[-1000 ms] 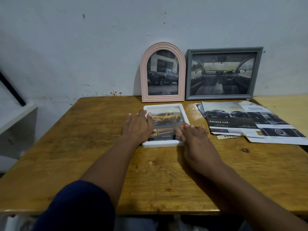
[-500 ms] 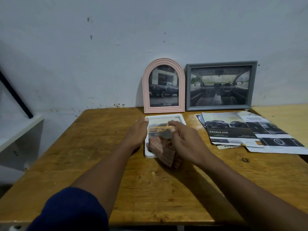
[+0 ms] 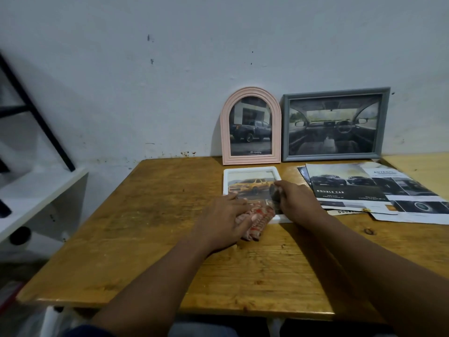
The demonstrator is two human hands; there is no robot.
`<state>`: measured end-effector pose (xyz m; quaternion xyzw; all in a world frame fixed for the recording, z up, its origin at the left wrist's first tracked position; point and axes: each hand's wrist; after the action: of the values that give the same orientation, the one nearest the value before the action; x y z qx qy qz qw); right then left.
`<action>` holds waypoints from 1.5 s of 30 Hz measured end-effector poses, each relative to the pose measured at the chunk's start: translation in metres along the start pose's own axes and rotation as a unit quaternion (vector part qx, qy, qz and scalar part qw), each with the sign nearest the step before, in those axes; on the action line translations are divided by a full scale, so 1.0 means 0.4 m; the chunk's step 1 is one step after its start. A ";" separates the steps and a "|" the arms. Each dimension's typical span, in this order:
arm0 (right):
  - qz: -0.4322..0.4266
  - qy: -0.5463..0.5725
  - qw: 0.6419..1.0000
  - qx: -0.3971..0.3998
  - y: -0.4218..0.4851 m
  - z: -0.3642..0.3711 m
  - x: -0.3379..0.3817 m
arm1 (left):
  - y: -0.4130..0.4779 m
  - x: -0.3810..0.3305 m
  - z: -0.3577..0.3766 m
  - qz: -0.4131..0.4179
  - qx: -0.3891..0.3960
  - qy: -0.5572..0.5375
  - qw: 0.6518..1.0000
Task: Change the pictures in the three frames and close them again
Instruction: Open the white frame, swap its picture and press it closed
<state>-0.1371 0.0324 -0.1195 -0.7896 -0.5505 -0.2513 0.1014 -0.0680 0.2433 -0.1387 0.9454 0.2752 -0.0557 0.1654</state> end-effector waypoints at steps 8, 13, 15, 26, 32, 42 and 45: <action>-0.054 -0.067 0.996 -0.001 -0.001 0.009 -0.003 | 0.045 0.030 0.015 -0.120 0.016 -0.076 0.990; -0.062 -0.078 0.995 -0.002 0.008 0.014 -0.013 | 0.144 0.063 0.024 -0.166 0.069 -0.057 0.982; -0.066 -0.084 0.994 0.006 0.013 0.015 -0.015 | 0.176 0.080 0.027 -0.177 0.078 -0.057 0.979; -0.247 -0.050 0.964 0.085 0.152 0.086 0.150 | 0.135 0.092 0.033 -0.289 -0.160 -0.058 0.942; -0.204 -0.094 0.971 0.081 0.238 0.126 0.180 | 0.130 0.082 0.032 -0.308 -0.119 -0.013 0.944; -0.091 -0.184 0.978 0.037 0.327 0.095 0.105 | 0.140 0.059 0.012 -0.232 -0.029 -0.018 0.972; -0.054 -0.186 0.981 0.017 0.315 0.060 0.044 | 0.148 0.054 0.007 -0.235 -0.010 0.010 0.972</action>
<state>-0.0098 0.0103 -0.1163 -0.7896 -0.6060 -0.0961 -0.0026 -0.0179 0.2061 -0.1289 0.8532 0.4915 -0.0805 0.1545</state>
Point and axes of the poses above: each hand's wrist, its own y-axis towards the middle knuckle, its own z-axis out of the palm, x = y × z, and after that the axes turned 4 degrees about z, right-handed
